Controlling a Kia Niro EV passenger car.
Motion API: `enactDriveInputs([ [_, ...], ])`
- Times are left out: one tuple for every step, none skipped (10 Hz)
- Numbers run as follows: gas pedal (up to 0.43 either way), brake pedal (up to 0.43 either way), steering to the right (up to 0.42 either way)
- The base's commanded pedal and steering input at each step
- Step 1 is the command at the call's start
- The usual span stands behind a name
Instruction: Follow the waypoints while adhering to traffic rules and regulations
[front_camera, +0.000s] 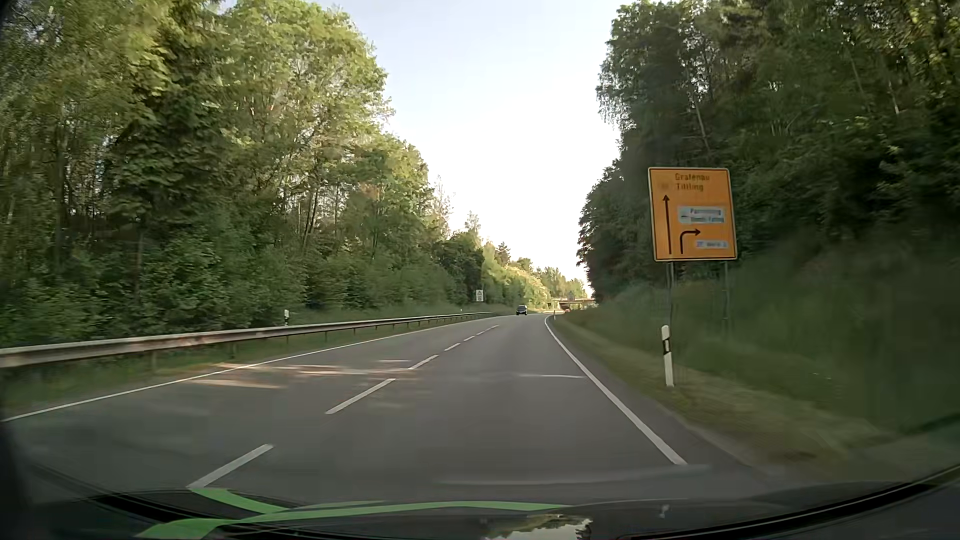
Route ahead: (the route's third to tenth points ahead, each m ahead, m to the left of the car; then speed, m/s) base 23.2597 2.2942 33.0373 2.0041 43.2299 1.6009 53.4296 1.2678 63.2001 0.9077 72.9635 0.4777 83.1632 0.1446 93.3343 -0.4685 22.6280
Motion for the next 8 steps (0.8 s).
enactDriveInputs([
  [0.28, 0.0, 0.001],
  [0.287, 0.0, 0.001],
  [0.287, 0.0, 0.001],
  [0.287, 0.0, 0.001],
  [0.28, 0.0, 0.001],
  [0.28, 0.0, 0.001],
  [0.268, 0.0, 0.002],
  [0.268, 0.0, 0.002],
])
